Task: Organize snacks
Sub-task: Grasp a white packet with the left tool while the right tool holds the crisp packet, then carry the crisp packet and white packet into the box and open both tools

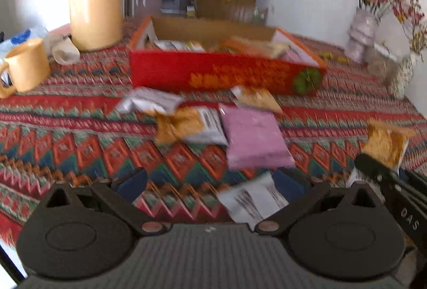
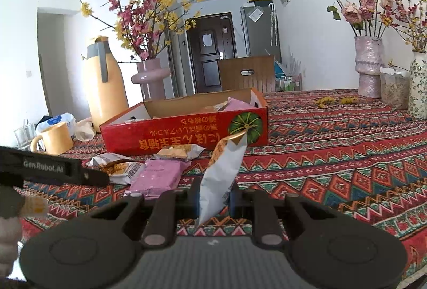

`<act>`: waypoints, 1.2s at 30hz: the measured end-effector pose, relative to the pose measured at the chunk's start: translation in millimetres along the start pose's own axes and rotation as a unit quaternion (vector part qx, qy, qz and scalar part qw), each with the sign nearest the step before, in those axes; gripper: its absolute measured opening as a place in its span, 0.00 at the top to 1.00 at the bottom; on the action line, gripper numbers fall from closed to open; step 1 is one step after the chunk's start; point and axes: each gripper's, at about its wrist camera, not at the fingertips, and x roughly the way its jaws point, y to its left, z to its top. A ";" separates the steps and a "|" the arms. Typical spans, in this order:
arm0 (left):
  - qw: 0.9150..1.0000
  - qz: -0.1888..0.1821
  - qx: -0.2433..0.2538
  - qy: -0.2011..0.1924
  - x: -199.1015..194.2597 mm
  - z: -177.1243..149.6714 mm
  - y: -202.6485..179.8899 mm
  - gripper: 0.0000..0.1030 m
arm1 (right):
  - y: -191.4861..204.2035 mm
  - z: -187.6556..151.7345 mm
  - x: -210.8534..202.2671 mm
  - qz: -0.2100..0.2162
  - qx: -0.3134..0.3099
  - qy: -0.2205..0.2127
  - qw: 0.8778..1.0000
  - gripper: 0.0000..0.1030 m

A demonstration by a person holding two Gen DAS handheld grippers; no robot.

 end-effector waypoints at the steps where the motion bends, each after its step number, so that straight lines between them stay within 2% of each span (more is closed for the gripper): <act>1: 1.000 0.000 0.002 0.007 1.2 -1.5 -3.9 0.00 | -2.5 -0.4 -1.4 -0.001 0.002 -0.001 1.000 0.82; 6: 1.000 0.000 0.015 0.026 3.3 -8.4 -21.3 0.05 | -12.3 -3.4 -4.7 -0.004 0.013 -0.001 1.000 0.82; 9: 0.999 -0.001 0.020 0.039 8.2 -9.5 -27.2 0.13 | -15.8 -5.1 -6.0 -0.003 0.016 0.000 1.000 0.82; 11: 0.999 -0.004 0.018 0.049 11.4 -11.0 -28.1 0.22 | -17.0 -6.1 -6.6 -0.001 0.018 0.001 1.000 0.82; 13: 0.998 -0.001 0.021 0.051 12.6 -12.1 -29.9 0.26 | -17.6 -7.2 -6.4 0.000 0.019 0.002 1.000 0.82; 15: 0.999 0.000 0.023 0.048 11.6 -12.0 -31.4 0.36 | -18.5 -8.3 -5.7 0.002 0.020 0.004 1.000 0.82; 16: 0.999 0.002 0.024 0.046 10.6 -11.8 -31.8 0.47 | -18.6 -9.1 -5.7 0.002 0.020 0.005 1.000 0.82; 18: 0.999 0.001 0.024 0.044 9.5 -11.6 -31.0 0.55 | -17.8 -9.9 -5.8 0.003 0.019 0.006 1.000 0.82; 20: 0.999 -0.001 0.022 0.041 8.6 -11.3 -29.4 0.58 | -16.8 -10.3 -5.9 0.005 0.019 0.007 1.000 0.82; 28: 0.999 -0.006 0.022 0.024 3.3 -10.3 -24.8 0.59 | -13.8 -11.3 -4.5 0.008 0.015 0.009 1.000 0.82; 36: 0.999 -0.017 0.035 -0.037 -13.2 -5.8 -20.5 0.59 | -9.0 -10.5 -0.8 0.010 0.008 0.011 1.000 0.82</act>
